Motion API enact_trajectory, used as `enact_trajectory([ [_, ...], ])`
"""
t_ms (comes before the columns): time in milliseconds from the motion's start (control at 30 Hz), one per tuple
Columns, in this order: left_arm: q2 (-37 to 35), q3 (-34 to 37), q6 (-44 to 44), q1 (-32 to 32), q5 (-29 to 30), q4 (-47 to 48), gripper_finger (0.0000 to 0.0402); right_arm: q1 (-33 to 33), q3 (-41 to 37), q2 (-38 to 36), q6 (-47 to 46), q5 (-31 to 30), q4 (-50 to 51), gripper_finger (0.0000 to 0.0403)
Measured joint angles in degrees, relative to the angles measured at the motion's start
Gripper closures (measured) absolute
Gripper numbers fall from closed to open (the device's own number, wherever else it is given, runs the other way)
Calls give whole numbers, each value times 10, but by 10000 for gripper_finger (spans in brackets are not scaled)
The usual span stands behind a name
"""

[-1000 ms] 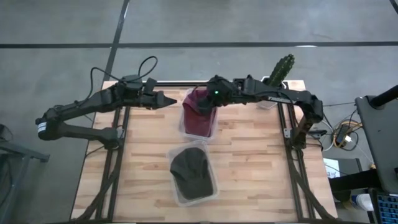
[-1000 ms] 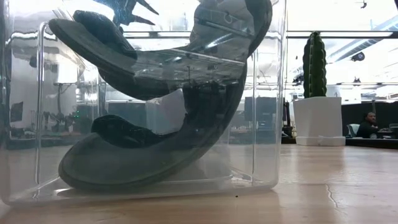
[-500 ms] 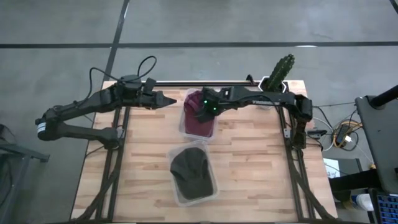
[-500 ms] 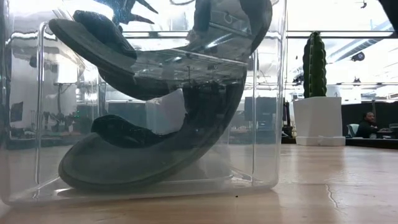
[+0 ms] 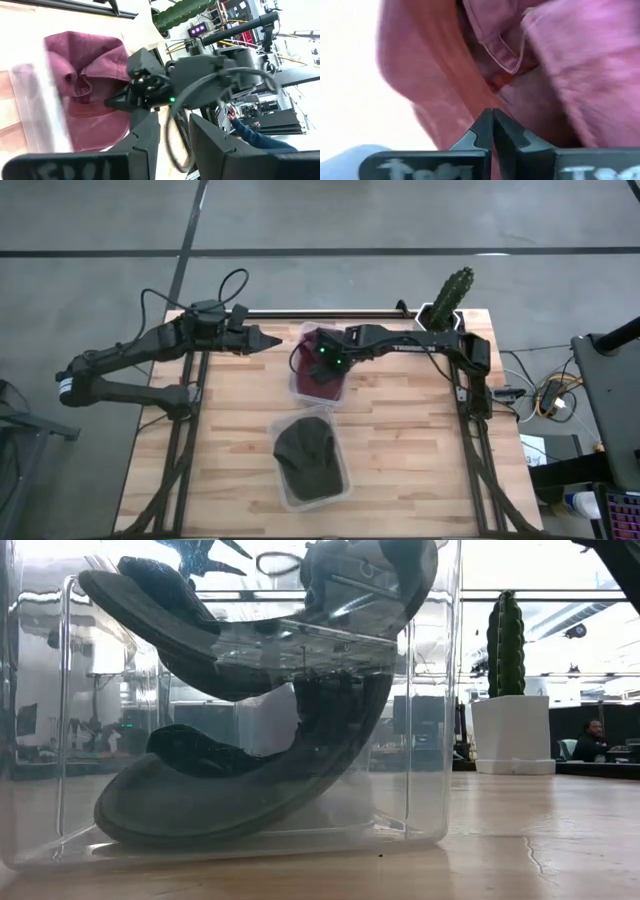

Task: Pick & Place hat
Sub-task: Put the red cap into the top transparent bin, then return to Home Position

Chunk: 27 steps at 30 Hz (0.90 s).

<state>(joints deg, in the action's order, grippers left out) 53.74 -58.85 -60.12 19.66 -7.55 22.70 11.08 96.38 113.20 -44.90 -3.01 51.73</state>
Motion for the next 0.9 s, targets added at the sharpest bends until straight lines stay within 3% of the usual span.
enact_trajectory([
  [367, 2, 0, 21, 0, 0, -2, 302, -5, 77, -37, 50, 0, -14, 394],
  [500, -4, 0, 71, 0, 0, -1, 331, -22, 96, -59, 112, 0, -31, 394],
  [633, -23, 0, 143, -1, -1, 1, 391, -48, 83, -88, 191, -13, -82, 394],
  [767, -51, 1, 254, -7, -22, 10, 399, -68, 57, -116, 241, -10, -132, 394],
  [900, -85, 11, 270, -10, -24, 42, 401, -82, 17, -142, 245, -10, -169, 394],
])
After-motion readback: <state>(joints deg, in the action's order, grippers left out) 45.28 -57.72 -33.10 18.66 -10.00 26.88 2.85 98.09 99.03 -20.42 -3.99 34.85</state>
